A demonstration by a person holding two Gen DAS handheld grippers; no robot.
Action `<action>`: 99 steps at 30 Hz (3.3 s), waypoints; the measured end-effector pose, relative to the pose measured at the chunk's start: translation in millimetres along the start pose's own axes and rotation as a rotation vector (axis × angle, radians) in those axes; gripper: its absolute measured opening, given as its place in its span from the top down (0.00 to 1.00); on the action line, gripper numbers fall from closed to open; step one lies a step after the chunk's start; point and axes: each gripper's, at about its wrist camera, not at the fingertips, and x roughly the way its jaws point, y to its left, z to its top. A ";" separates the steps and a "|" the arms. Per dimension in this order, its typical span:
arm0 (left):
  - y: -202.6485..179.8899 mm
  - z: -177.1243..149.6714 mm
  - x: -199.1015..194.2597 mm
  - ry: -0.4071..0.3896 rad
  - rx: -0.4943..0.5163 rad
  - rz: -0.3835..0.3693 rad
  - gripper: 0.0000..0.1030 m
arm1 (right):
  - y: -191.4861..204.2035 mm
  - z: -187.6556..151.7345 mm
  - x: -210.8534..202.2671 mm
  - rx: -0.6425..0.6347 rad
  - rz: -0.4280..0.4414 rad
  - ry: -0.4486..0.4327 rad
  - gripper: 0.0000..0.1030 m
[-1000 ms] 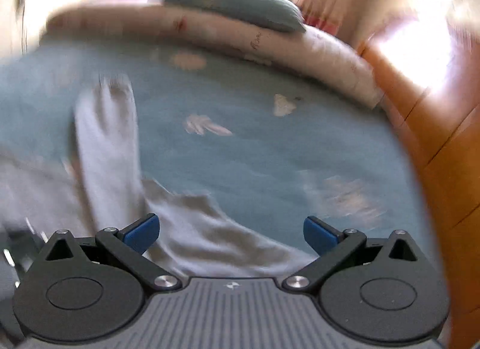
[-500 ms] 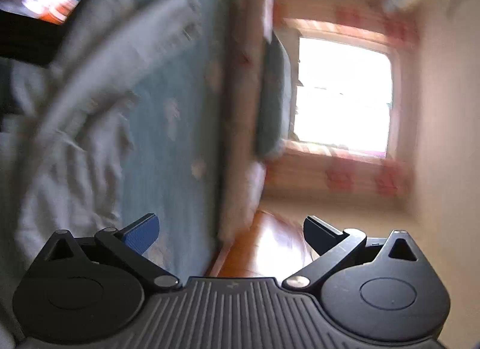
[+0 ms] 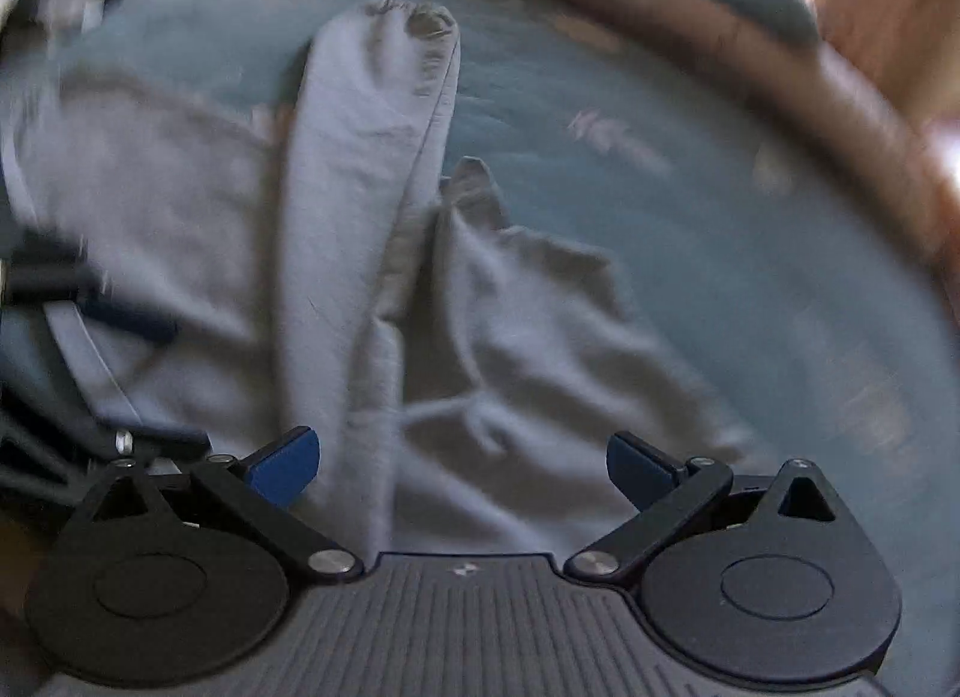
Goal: Fold clothes
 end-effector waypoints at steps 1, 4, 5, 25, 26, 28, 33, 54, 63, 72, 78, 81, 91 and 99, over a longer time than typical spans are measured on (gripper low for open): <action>5.4 -1.7 -3.0 -0.007 -0.010 0.000 0.38 | -4.7 -0.6 3.1 0.059 0.040 -0.015 0.00; 23.7 -2.9 -10.3 -0.028 -0.069 -0.025 0.38 | -13.9 -4.3 5.8 0.202 0.135 -0.074 0.00; 29.2 -1.7 -12.3 -0.041 -0.084 -0.036 0.38 | -12.4 -5.8 2.3 0.226 0.158 -0.103 0.00; 81.8 12.6 18.5 -0.115 -0.297 -0.221 0.33 | -32.0 -0.3 63.6 0.421 0.494 -0.133 0.06; 82.4 12.3 20.5 -0.110 -0.299 -0.225 0.33 | -32.5 -1.8 64.9 0.431 0.507 -0.140 0.03; 81.8 8.4 18.8 -0.116 -0.280 -0.230 0.32 | -30.1 -1.3 67.1 0.434 0.502 -0.147 0.02; 88.6 1.0 13.1 -0.120 -0.292 -0.253 0.31 | -1.0 13.9 49.8 0.306 0.355 -0.114 0.02; -8.8 -29.1 -101.9 -0.235 0.392 0.037 0.15 | 86.1 -100.3 -120.5 -0.081 -0.216 -0.326 0.00; -19.2 -29.4 -51.0 -0.145 0.583 0.137 0.15 | 75.8 -101.4 -50.9 0.042 -0.065 -0.253 0.00; -17.7 -33.9 -4.8 -0.106 0.706 0.203 0.15 | 86.9 -115.4 -18.3 0.051 -0.056 -0.242 0.00; -11.7 -44.2 -24.8 -0.086 0.715 0.182 0.15 | 92.0 -126.0 -22.4 0.054 -0.075 -0.282 0.00; -14.4 -39.4 -31.3 -0.099 0.775 0.187 0.15 | 96.4 -111.5 -35.7 0.022 -0.091 -0.335 0.00; -4.3 -29.7 -0.4 -0.127 0.837 0.353 0.15 | 113.7 -49.6 18.5 -0.183 -0.243 -0.254 0.00; 8.7 -35.3 -2.1 -0.169 0.776 0.357 0.04 | 89.9 -71.8 17.6 0.102 -0.127 -0.261 0.00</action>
